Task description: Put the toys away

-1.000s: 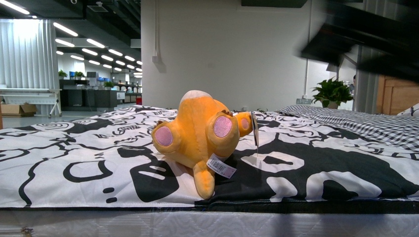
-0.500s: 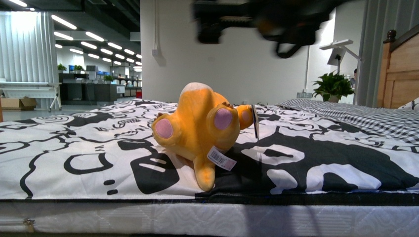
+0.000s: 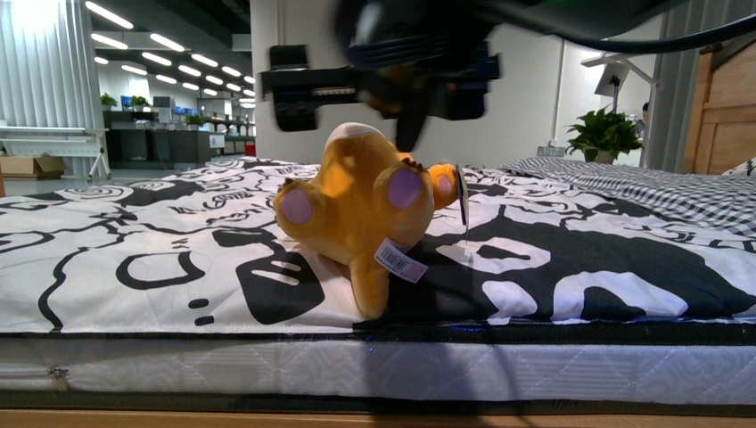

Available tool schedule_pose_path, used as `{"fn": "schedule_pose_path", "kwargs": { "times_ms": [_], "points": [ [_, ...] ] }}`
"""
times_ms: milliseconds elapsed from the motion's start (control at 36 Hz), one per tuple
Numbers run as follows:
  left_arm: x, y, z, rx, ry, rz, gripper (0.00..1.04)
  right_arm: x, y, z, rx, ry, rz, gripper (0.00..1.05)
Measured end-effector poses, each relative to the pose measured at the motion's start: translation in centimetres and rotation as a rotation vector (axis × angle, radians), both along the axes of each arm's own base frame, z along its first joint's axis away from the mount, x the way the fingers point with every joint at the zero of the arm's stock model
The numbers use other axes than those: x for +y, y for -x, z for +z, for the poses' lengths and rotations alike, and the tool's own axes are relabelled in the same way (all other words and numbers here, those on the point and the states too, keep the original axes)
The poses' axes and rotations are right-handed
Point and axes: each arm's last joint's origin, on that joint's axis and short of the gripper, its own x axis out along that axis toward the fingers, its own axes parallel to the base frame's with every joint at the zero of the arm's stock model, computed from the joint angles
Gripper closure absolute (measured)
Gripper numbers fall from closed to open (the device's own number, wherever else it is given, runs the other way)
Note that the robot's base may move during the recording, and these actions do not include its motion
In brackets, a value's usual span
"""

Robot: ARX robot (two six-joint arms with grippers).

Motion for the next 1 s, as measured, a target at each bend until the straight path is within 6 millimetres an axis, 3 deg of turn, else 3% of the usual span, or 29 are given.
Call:
{"fn": "schedule_pose_path", "kwargs": {
  "times_ms": [444,1000],
  "points": [
    [0.0,0.0,0.0,0.0,0.0,0.0,0.06,-0.1,-1.6,-2.0,-0.025,0.025,-0.08,0.06],
    [0.0,0.0,0.0,0.0,0.0,0.0,0.06,3.1,-1.0,-4.6,0.009,0.08,-0.043,0.06]
  ]
}}
